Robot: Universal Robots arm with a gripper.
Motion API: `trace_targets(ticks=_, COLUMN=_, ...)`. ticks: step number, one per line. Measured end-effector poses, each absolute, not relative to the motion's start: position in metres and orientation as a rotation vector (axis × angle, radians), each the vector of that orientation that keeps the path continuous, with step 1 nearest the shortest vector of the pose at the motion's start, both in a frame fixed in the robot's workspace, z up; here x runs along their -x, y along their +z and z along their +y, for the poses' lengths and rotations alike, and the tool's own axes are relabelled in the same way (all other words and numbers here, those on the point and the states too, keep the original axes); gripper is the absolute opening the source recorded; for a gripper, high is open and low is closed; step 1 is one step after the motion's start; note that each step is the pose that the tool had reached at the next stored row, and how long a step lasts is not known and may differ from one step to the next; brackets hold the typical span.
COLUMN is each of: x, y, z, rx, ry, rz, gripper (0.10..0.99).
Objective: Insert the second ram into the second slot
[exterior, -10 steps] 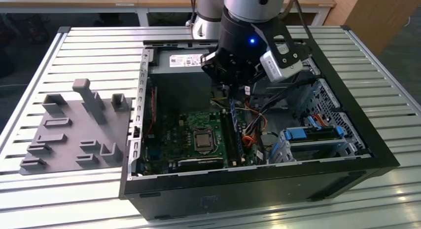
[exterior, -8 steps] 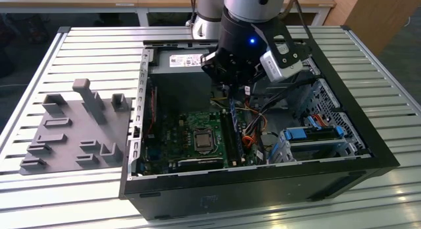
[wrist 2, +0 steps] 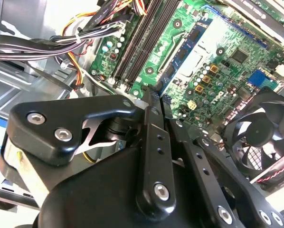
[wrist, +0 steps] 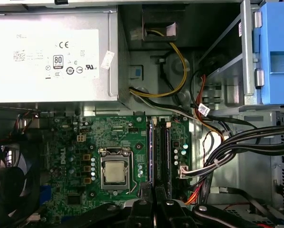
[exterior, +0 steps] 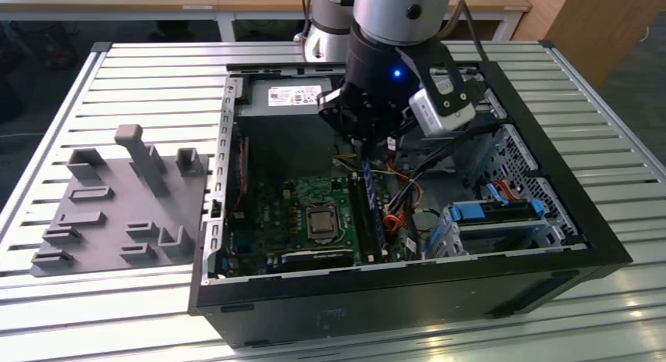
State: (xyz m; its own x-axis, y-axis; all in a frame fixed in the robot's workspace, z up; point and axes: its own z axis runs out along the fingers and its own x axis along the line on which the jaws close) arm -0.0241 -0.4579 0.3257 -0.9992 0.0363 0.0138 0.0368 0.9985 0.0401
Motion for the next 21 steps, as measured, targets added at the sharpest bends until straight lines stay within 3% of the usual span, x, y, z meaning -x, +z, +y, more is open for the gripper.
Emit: trace_targets(ticks=21, x=0.024, y=0.3167, z=-0.4579, rx=0.057, ry=-0.063, rz=-3.127, gripper=0.137)
